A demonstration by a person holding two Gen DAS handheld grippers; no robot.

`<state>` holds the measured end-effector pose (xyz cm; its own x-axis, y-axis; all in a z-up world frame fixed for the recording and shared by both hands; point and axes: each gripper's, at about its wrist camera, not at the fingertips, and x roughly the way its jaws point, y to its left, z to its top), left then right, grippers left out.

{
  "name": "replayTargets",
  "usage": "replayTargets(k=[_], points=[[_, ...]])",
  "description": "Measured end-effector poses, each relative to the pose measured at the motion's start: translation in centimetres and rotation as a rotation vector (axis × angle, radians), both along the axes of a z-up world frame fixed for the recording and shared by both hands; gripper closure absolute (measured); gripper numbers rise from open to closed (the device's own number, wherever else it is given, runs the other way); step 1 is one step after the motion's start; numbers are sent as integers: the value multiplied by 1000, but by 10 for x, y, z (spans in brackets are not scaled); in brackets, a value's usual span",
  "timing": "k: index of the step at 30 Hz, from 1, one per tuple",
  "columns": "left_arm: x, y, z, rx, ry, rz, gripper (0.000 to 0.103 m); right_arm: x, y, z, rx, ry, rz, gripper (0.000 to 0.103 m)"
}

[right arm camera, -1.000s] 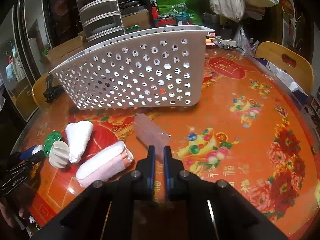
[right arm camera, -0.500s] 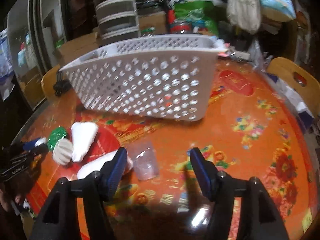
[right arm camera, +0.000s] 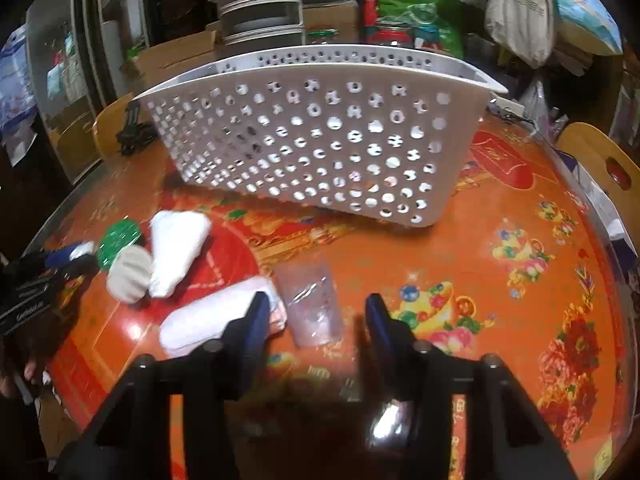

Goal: Organize soft objects
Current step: 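Lift both held bags off the table toward the white basket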

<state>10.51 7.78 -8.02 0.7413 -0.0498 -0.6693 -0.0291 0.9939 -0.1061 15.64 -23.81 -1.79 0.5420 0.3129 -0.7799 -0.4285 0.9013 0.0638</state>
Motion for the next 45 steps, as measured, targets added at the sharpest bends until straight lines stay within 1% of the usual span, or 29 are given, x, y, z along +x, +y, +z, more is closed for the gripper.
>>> replayTargets(k=[2, 6, 7, 11, 16, 20, 21, 27, 32, 37, 41, 45], points=[[-1, 1, 1, -3, -3, 0, 68, -1, -2, 1, 4, 10, 6, 62], [-1, 2, 1, -4, -1, 1, 68, 2, -12, 3, 17, -6, -32, 62], [-1, 2, 1, -5, 0, 1, 68, 3, -11, 2, 12, -2, -26, 62], [0, 1, 0, -9, 3, -1, 68, 5, 4, -4, -58, 6, 26, 62], [1, 0, 0, -8, 5, -5, 68, 15, 14, -8, -79, 23, 58, 62], [0, 2, 0, -12, 2, 1, 68, 18, 20, -13, -113, 46, 75, 69], [0, 2, 1, -13, 2, 3, 68, 18, 19, -14, -109, 44, 75, 73], [-3, 0, 5, -8, -18, -3, 68, 9, 18, -11, -101, 13, 61, 75], [-9, -6, 21, 15, -62, -7, 68, -7, 5, 8, -48, -62, 9, 75], [-11, -10, 38, 28, -89, -13, 68, -21, -6, 33, -7, -138, -37, 75], [-10, -16, 62, 37, -113, -20, 68, -30, -17, 58, 46, -198, -70, 75], [-5, -21, 103, 36, -166, -47, 68, -32, -29, 87, 83, -236, -87, 75]])
